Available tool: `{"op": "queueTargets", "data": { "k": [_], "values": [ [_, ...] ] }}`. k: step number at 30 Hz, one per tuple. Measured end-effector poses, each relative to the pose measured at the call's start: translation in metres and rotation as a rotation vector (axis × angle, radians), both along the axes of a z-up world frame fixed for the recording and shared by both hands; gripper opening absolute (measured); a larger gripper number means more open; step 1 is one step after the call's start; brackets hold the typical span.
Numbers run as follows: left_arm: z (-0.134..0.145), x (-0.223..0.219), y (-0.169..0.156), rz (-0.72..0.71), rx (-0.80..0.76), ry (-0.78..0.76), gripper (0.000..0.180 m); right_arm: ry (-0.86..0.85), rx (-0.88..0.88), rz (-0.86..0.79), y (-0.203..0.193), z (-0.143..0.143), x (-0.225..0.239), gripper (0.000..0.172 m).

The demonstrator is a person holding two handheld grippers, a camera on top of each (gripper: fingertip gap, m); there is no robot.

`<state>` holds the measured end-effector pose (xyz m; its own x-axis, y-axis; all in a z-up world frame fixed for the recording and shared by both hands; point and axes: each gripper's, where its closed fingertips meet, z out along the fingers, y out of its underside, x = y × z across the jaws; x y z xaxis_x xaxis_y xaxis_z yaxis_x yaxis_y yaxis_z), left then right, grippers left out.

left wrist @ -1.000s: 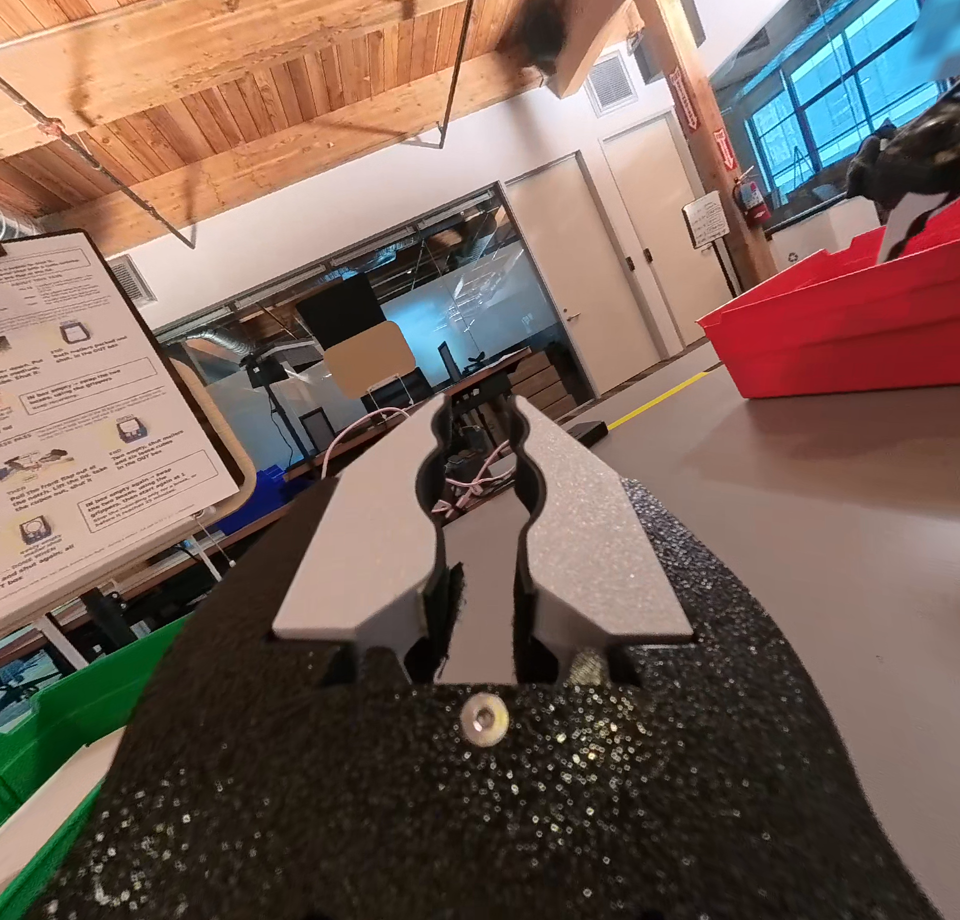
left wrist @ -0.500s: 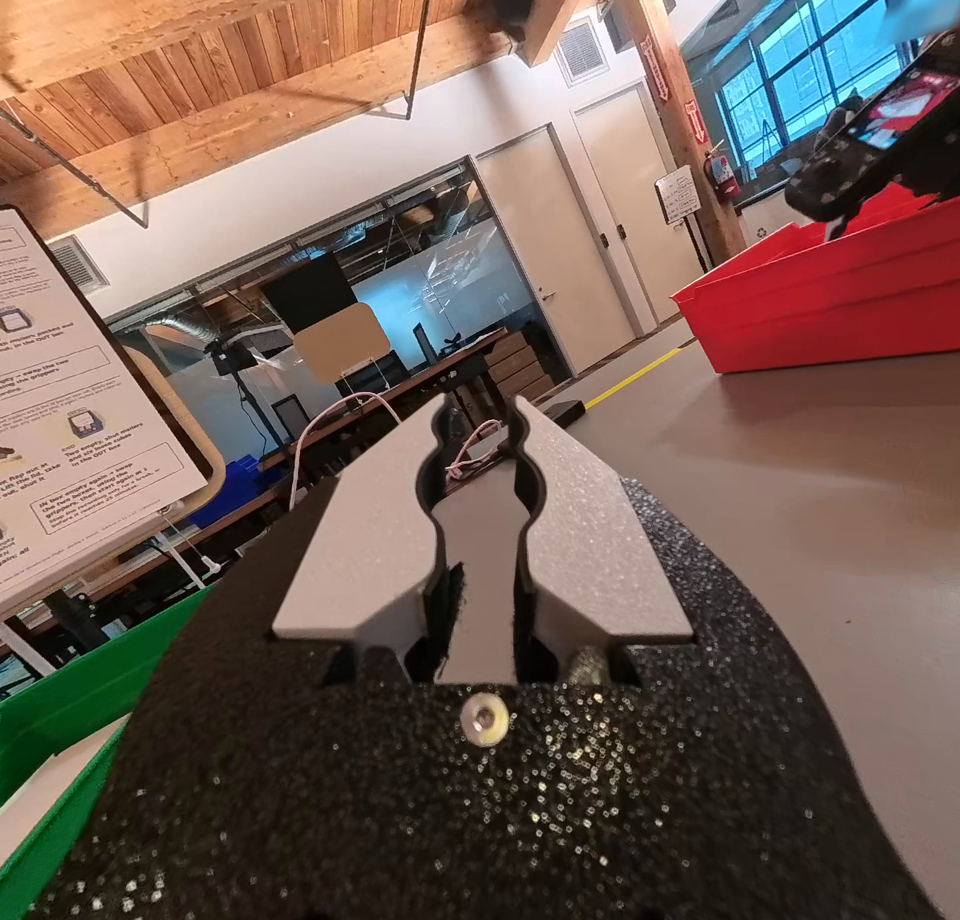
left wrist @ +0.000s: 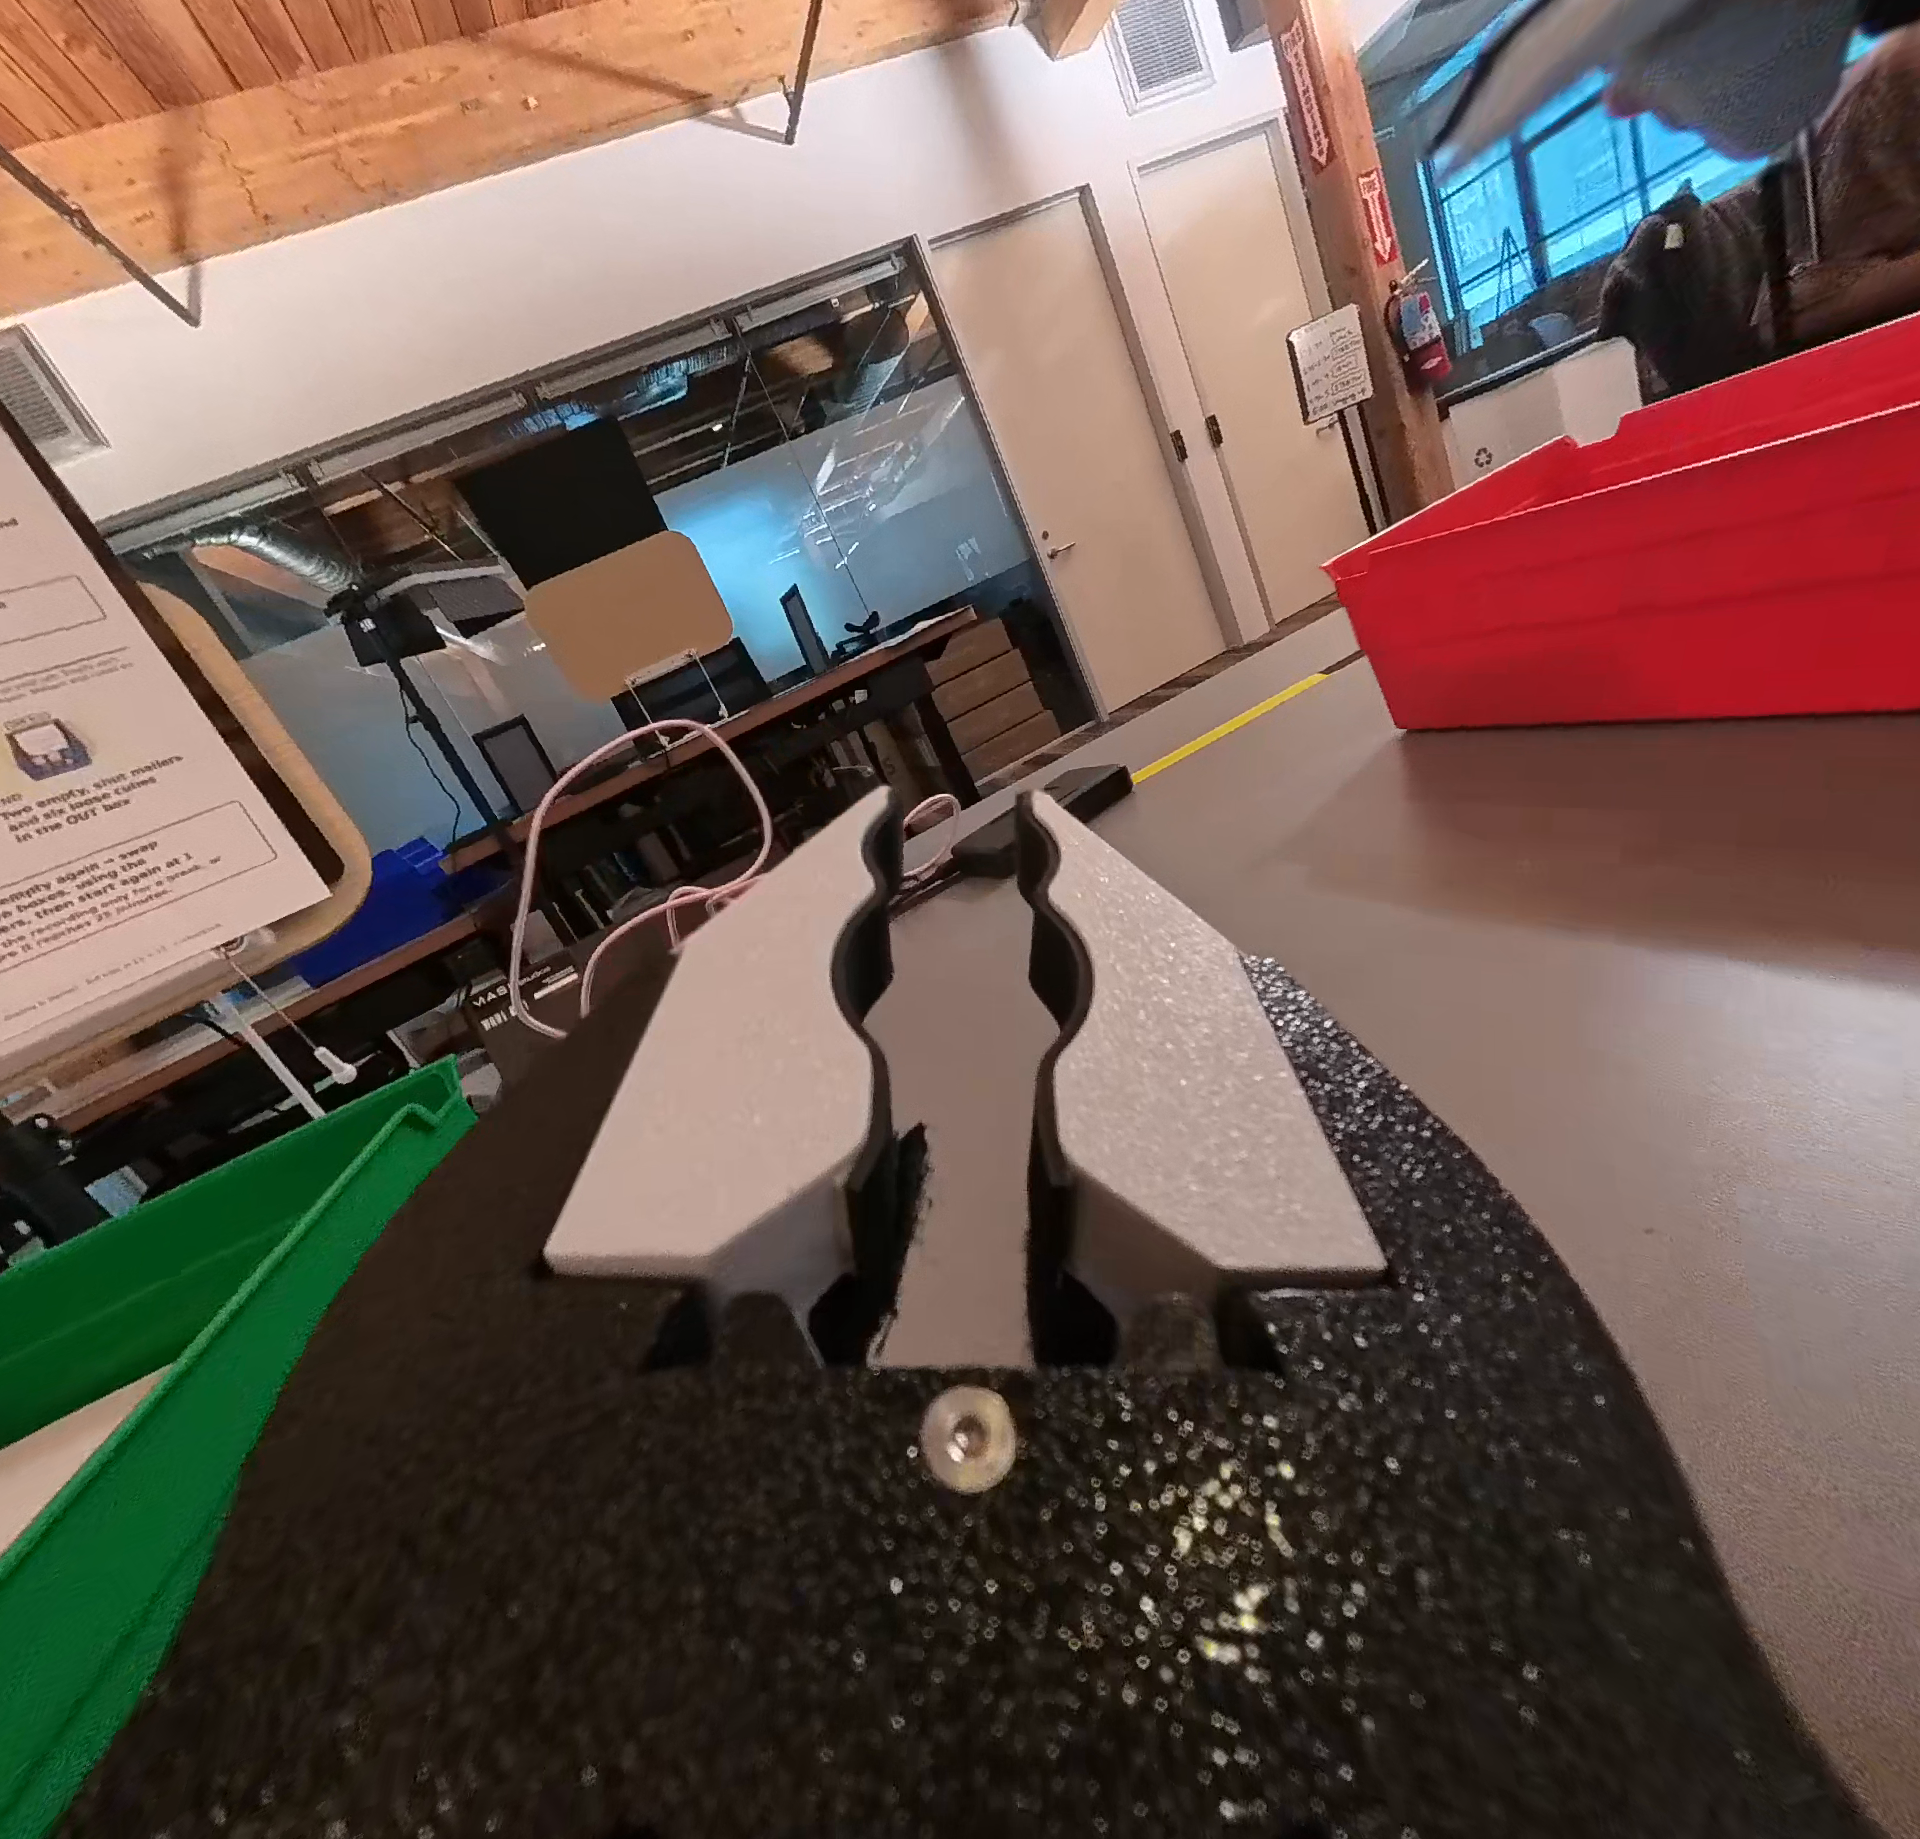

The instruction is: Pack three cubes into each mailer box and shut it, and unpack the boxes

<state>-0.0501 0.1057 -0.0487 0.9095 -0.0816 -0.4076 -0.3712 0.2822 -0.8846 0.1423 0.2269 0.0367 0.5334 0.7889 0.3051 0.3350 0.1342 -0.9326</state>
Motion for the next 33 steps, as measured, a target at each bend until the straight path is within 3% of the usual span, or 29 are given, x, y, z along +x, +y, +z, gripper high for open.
{"op": "queueTargets", "data": {
  "k": [2, 4, 9, 13, 15, 18, 21, 25, 30, 33],
  "values": [
    [-0.002, -0.003, 0.002, 0.004, -0.013, -0.017, 0.019, 0.177, -0.023, 0.214, -0.043, 0.009, -0.052, 0.044],
    [-0.005, -0.008, 0.004, 0.013, -0.027, -0.032, 0.019, 0.269, 0.021, 0.290, -0.061, 0.002, -0.091, 0.045],
    [-0.011, -0.015, 0.007, 0.023, -0.056, -0.064, 0.020, 0.414, 0.264, 0.226, -0.055, -0.038, -0.148, 0.052],
    [-0.004, -0.012, 0.002, -0.002, -0.019, -0.035, 0.025, 0.323, 0.373, 0.207, -0.051, -0.076, -0.165, 0.057],
    [0.009, -0.008, -0.008, -0.029, 0.038, 0.007, 0.026, 0.273, 0.436, 0.223, -0.055, -0.088, -0.168, 0.057],
    [0.050, -0.013, -0.035, -0.062, 0.117, -0.017, 0.032, 0.306, 0.416, 0.269, -0.065, -0.084, -0.169, 0.057],
    [0.087, -0.039, -0.056, -0.101, 0.100, -0.065, 0.051, 0.294, 0.406, 0.290, -0.065, -0.088, -0.172, 0.057],
    [0.089, -0.096, -0.049, -0.149, -0.206, 0.042, 0.074, 0.268, 0.367, 0.270, -0.058, -0.095, -0.176, 0.058],
    [0.020, -0.186, -0.023, -0.189, -0.746, 0.398, 0.100, 0.253, 0.294, 0.242, -0.048, -0.103, -0.177, 0.059],
    [-0.015, -0.212, -0.012, -0.316, -0.899, 0.486, 0.084, 0.257, 0.255, 0.224, -0.042, -0.105, -0.175, 0.059]
  ]
}}
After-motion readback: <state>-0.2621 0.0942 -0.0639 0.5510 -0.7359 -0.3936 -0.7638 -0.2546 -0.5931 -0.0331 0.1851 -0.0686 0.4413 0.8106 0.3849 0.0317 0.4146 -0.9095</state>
